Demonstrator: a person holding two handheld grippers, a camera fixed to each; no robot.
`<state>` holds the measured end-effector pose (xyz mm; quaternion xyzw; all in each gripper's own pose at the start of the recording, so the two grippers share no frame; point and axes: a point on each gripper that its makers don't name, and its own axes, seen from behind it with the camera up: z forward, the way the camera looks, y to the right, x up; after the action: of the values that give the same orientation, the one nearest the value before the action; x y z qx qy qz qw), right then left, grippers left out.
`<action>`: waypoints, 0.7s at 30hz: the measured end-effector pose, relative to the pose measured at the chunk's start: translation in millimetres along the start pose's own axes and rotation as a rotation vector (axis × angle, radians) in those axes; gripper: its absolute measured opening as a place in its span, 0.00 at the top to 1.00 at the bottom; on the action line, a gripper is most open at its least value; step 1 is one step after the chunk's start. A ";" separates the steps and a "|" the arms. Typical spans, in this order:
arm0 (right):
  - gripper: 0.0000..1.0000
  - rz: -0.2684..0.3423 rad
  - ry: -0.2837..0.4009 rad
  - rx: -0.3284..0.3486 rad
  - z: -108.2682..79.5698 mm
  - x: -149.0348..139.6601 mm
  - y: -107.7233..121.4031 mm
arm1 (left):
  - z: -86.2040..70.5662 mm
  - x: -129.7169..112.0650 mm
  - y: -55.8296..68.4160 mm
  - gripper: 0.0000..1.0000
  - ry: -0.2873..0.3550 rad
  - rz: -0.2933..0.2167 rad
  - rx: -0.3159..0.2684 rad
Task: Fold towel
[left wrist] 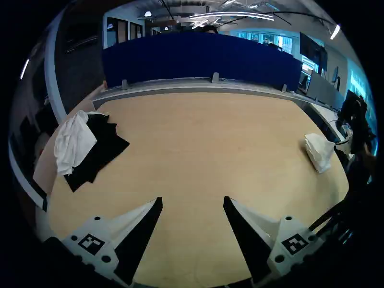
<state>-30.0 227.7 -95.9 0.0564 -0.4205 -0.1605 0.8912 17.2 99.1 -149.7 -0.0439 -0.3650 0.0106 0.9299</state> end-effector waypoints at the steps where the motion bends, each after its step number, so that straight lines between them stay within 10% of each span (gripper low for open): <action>1: 0.97 0.003 -0.009 -0.003 1.3 -5.1 0.8 | -0.5 0.1 0.5 0.06 0.000 0.001 0.000; 21: 0.96 0.089 -0.144 -0.043 36.5 -72.5 0.0 | -0.9 1.9 -1.1 0.06 -0.004 0.014 0.012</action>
<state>-101.1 253.2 -125.6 0.0068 -0.4819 -0.1331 0.8660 19.1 98.1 -148.9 -0.0410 -0.3664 0.0193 0.9293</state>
